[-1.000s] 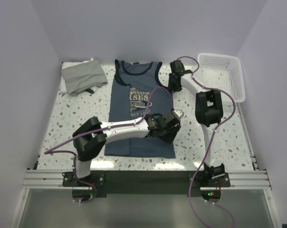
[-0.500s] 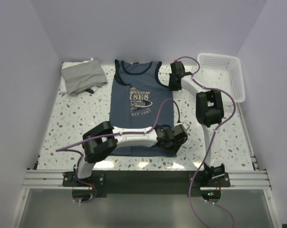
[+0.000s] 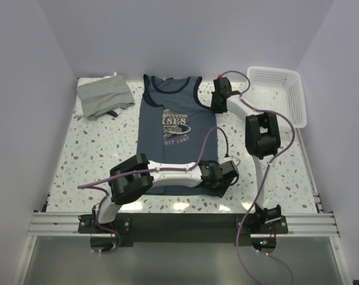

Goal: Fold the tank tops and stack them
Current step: Fold the tank top

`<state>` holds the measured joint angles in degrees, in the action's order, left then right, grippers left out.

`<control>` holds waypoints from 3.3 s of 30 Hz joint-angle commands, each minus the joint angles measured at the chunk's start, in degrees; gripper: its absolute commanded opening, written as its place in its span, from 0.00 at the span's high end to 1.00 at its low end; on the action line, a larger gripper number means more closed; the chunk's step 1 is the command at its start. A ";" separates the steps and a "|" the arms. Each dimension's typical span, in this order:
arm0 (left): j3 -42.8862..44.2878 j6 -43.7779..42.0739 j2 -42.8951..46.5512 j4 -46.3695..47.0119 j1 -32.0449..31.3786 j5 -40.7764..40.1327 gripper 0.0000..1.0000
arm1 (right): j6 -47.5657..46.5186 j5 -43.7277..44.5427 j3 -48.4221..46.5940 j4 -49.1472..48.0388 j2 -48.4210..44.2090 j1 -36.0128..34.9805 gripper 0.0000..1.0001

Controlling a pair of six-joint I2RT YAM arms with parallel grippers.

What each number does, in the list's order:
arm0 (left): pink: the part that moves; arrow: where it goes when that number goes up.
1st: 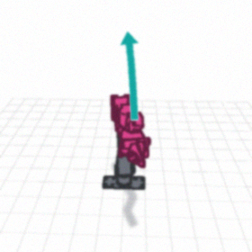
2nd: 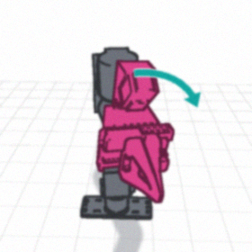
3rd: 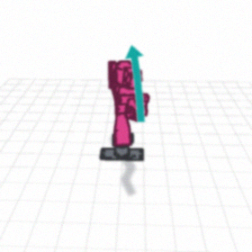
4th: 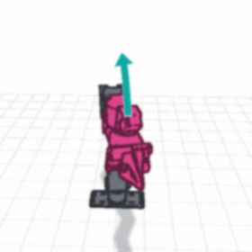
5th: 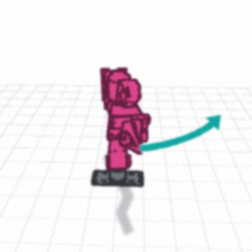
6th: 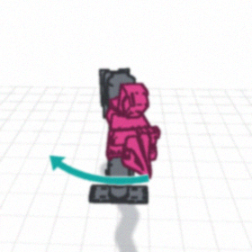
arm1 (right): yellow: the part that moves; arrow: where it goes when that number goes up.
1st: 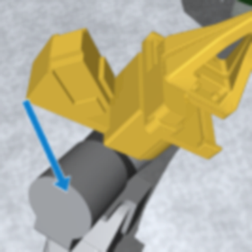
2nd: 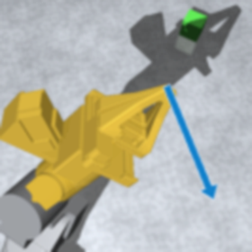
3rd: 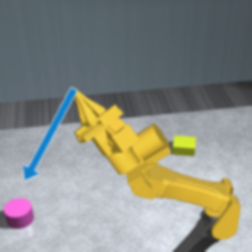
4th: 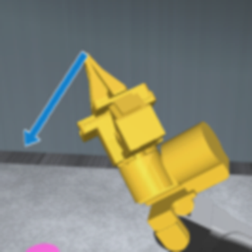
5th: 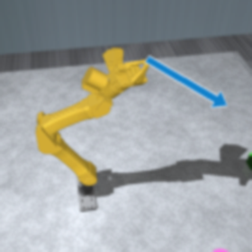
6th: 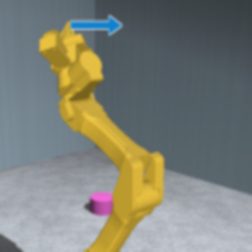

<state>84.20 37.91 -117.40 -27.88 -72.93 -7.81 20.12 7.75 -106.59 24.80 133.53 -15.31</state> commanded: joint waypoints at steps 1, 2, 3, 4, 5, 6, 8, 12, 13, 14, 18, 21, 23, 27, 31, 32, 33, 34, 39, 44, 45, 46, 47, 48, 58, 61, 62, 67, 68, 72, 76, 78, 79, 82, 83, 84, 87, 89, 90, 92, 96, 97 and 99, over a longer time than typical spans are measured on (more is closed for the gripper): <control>3.33 1.02 -1.60 0.64 -0.99 -3.78 0.51 | 0.53 -0.98 1.47 -0.45 -2.05 0.19 0.94; 4.03 0.94 -2.21 0.37 -1.16 -5.09 0.51 | 0.53 -1.24 1.56 -0.54 -2.05 0.28 0.94; 4.39 0.94 -2.56 0.02 -1.51 -5.63 0.51 | 0.71 -1.24 1.64 -0.63 -2.05 0.37 0.94; 4.82 0.94 -2.91 -0.85 -1.69 -6.16 0.52 | 0.71 -1.33 1.73 -0.71 -2.05 0.20 0.94; 5.79 0.94 -3.79 -1.56 -1.87 -7.20 0.53 | 0.80 -1.51 1.91 -0.80 -2.14 0.28 0.94; 6.06 1.02 -4.14 -2.43 -2.22 -7.74 0.53 | 0.71 -1.51 2.08 -0.89 -2.05 0.19 0.94; 6.15 1.11 -4.85 -3.06 -2.57 -8.79 0.57 | 0.80 -1.60 2.17 -0.98 -2.05 0.28 0.94; 5.62 1.64 -5.38 -4.11 -3.45 -9.76 0.71 | 0.80 -1.42 2.52 -1.24 -2.40 0.28 0.95; 5.45 1.73 -5.29 -4.20 -3.54 -9.76 0.74 | 0.80 -1.25 2.52 -1.33 -2.49 0.28 0.95; 5.18 1.73 -4.77 -4.20 -3.63 -9.76 0.78 | 0.80 -1.16 2.52 -1.24 -2.58 0.37 0.95; 3.69 1.11 -1.87 -3.33 -3.98 -8.80 0.91 | 0.71 -0.37 2.87 -0.80 -3.28 0.54 0.96; 0.36 0.33 2.17 0.78 -4.07 -5.38 0.96 | 0.89 0.69 3.40 0.25 -4.33 0.89 0.97; -2.46 0.06 5.24 2.91 -4.07 -2.05 0.99 | 0.89 2.53 4.28 0.95 -5.12 0.98 0.99; -8.26 0.58 10.96 9.41 -4.07 2.01 1.00 | 1.24 5.17 7.96 1.66 -9.33 2.21 1.00; -14.40 1.64 16.50 12.40 -4.07 2.89 1.00 | 1.68 7.01 10.78 2.18 -12.32 2.57 1.00; -15.38 2.16 18.25 12.93 -4.07 3.85 1.00 | 1.76 7.37 11.05 2.45 -12.77 2.57 1.00; -16.34 2.43 19.13 14.07 -3.98 4.12 1.00 | 1.77 7.80 11.31 2.54 -13.12 2.57 1.00; -18.01 2.87 20.62 14.51 -3.98 4.47 1.00 | 1.85 7.72 11.66 2.62 -13.73 2.57 1.00; -23.02 5.59 25.02 17.15 -3.54 4.91 1.00 | 2.73 6.14 10.96 2.80 -14.44 2.57 1.00; -28.82 8.31 29.42 18.82 -1.43 4.91 1.00 | 4.05 2.90 9.47 2.89 -14.71 2.48 1.00; -29.53 8.58 29.86 19.35 -0.73 5.00 1.00 | 4.31 2.28 9.12 3.15 -14.62 2.48 1.00; -30.67 8.76 30.65 19.61 -0.55 5.00 1.00 | 4.75 1.66 8.42 3.33 -14.36 2.39 1.00; -31.20 9.28 31.18 19.79 -0.29 5.00 1.00 | 5.10 0.70 8.15 3.50 -14.36 2.04 1.00; -31.64 9.55 31.53 19.79 -0.03 4.74 1.00 | 5.45 0.43 7.80 3.50 -14.18 1.78 1.00; -38.23 13.41 37.68 19.27 2.96 2.89 1.00 | 4.93 0.43 -2.82 8.77 -10.15 -2.35 0.99; -39.90 14.82 39.00 18.74 3.84 2.37 1.00 | 3.44 0.95 -6.77 11.23 -8.65 -3.76 0.99; -40.34 15.52 39.35 18.56 4.19 2.36 1.00 | 3.17 1.04 -7.40 11.85 -8.21 -4.54 0.99; -41.92 16.67 40.15 18.04 4.37 1.49 1.00 | 2.20 1.83 -7.85 13.35 -8.38 -5.78 0.99; -42.10 17.19 40.24 18.12 4.46 1.40 1.00 | 2.03 1.57 -7.85 13.52 -8.38 -5.96 0.99; -43.33 18.51 41.38 18.12 4.55 0.52 1.00 | 1.33 2.71 -8.11 14.66 -9.43 -7.36 0.99; -44.21 19.13 43.31 17.24 4.72 -0.62 1.00 | 1.50 3.06 -8.90 15.28 -10.40 -8.16 0.98; -44.74 20.00 43.93 17.07 4.81 -1.24 1.00 | 1.41 3.06 -9.78 16.33 -10.14 -8.51 0.98; -45.44 20.27 44.62 17.15 4.90 -1.41 1.00 | 1.33 3.15 -10.74 16.60 -9.70 -8.77 0.98; -46.67 21.50 45.77 17.16 4.99 -1.59 1.00 | 1.15 3.32 -12.32 17.30 -8.74 -9.65 0.98; -46.94 22.03 46.03 17.07 4.99 -1.85 1.00 | 1.15 3.24 -12.59 17.48 -8.38 -10.17 0.98; -47.11 22.29 46.30 16.89 4.99 -1.94 1.00 | 1.24 3.24 -13.03 17.83 -8.03 -10.44 0.98; -48.25 23.35 47.27 16.37 4.99 -2.47 1.00 | 1.33 3.06 -14.96 18.53 -6.36 -11.23 0.98; -49.31 24.05 48.23 16.28 4.99 -2.73 1.00 | 1.33 3.06 -16.37 18.88 -5.31 -11.67 0.98; -49.66 24.40 48.41 16.19 4.99 -2.82 1.00 | 1.41 2.89 -16.81 19.15 -5.13 -11.58 0.98; -50.71 25.19 49.29 16.02 4.99 -3.08 1.00 | 1.41 2.71 -17.69 19.32 -4.86 -11.76 0.97; -51.86 25.98 49.99 15.58 4.99 -3.52 1.00 | 1.50 2.62 -18.92 19.76 -4.43 -12.20 0.96; -52.03 26.25 50.08 15.40 4.99 -3.70 1.00 | 1.41 2.62 -19.62 19.94 -4.16 -12.37 0.96; -52.39 26.60 50.34 15.49 4.99 -3.70 1.00 | 1.33 2.54 -20.50 20.55 -3.72 -12.73 0.96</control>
<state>32.60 62.59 -68.55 -12.05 -68.20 -10.15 22.28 9.87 -122.98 44.34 129.51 -27.53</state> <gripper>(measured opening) 0.058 0.038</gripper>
